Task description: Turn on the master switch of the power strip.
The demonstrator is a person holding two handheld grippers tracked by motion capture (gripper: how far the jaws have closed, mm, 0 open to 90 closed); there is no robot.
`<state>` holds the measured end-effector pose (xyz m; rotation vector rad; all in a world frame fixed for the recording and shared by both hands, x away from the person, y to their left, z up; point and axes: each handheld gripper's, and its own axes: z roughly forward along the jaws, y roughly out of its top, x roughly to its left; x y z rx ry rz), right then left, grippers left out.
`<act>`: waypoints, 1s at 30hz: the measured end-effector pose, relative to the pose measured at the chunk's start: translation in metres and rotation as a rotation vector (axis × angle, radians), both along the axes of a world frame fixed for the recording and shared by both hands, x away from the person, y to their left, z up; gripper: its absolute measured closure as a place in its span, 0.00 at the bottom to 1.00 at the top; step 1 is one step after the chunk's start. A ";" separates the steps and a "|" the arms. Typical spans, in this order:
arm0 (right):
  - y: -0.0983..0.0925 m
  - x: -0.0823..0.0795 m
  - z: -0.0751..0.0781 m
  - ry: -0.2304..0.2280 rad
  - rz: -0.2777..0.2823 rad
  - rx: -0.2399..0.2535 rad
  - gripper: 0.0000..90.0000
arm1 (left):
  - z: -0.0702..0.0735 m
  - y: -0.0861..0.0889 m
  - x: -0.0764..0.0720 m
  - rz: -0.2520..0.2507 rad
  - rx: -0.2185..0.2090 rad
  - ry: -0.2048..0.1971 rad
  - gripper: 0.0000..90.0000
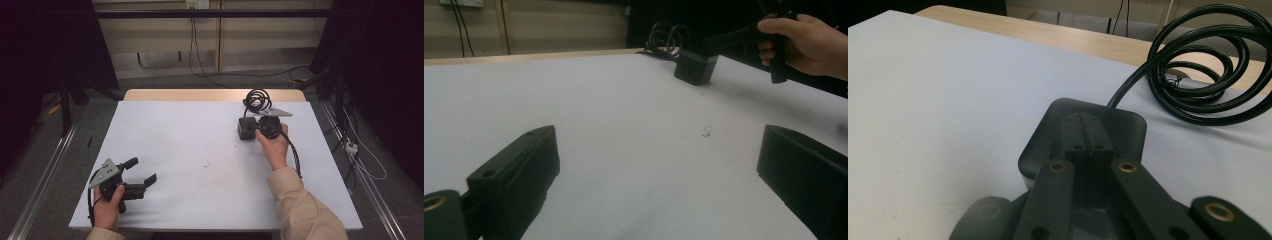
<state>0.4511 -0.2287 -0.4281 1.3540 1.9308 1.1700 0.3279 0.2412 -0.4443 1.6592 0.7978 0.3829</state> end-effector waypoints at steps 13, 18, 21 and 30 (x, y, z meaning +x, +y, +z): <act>0.000 0.000 -0.001 -0.003 -0.004 0.004 1.00 | 0.000 0.000 0.000 -0.003 -0.004 -0.003 0.03; 0.000 0.000 -0.001 -0.003 -0.006 0.003 1.00 | 0.000 -0.001 0.000 -0.005 -0.003 -0.004 0.03; 0.001 0.000 -0.001 -0.004 -0.007 -0.001 1.00 | 0.000 -0.001 0.000 -0.005 0.000 -0.002 0.03; 0.002 0.000 -0.001 -0.004 -0.007 -0.007 1.00 | 0.000 -0.001 -0.001 -0.003 0.000 -0.002 0.03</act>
